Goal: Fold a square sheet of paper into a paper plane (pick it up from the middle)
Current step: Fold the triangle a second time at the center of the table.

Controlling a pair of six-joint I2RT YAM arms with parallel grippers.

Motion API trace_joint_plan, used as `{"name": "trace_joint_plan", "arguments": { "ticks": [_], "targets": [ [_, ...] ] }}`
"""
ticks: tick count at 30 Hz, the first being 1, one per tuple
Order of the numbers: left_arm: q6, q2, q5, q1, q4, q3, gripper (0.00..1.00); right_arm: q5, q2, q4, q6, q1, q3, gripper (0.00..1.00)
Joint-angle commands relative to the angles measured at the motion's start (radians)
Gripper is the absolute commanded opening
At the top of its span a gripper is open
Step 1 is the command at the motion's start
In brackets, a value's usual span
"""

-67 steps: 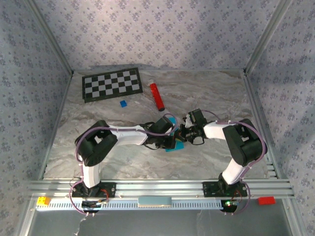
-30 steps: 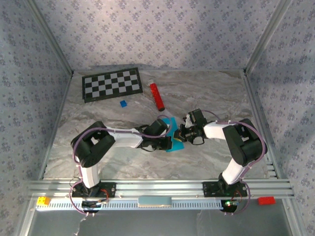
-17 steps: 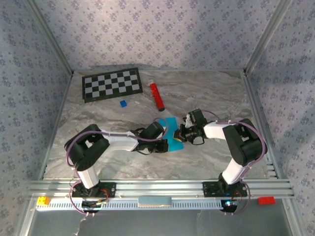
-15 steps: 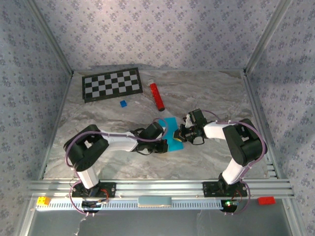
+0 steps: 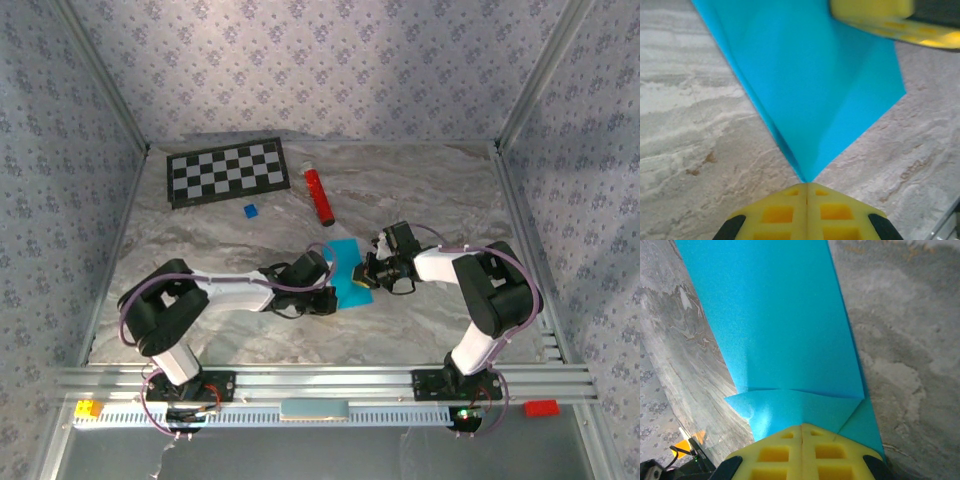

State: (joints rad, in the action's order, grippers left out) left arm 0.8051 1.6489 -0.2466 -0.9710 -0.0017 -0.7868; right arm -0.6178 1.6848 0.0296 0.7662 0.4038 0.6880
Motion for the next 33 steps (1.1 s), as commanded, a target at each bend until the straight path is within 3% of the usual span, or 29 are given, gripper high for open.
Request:
{"name": "trace_joint_plan", "arguments": {
  "ticks": [1,10,14,23,33],
  "targets": [
    [-0.007,-0.042,-0.005,0.0,0.029,-0.024,0.0,0.095,0.034,-0.111,-0.01,-0.007,-0.019,0.0],
    [-0.021,0.114,-0.027,0.015,0.013,-0.16,0.0,0.095,0.036,-0.108,-0.008,-0.004,-0.02,0.0],
    [0.006,0.153,-0.026,0.013,0.004,-0.139,0.0,0.099,0.036,-0.106,-0.008,-0.005,-0.024,0.0],
    [0.095,0.089,-0.039,-0.004,0.08,0.05,0.0,0.099,0.042,-0.11,-0.015,-0.015,-0.029,0.0],
    [0.119,0.039,-0.01,-0.039,0.015,0.081,0.0,0.098,0.041,-0.115,-0.02,-0.022,-0.026,0.0]
  ]
}}
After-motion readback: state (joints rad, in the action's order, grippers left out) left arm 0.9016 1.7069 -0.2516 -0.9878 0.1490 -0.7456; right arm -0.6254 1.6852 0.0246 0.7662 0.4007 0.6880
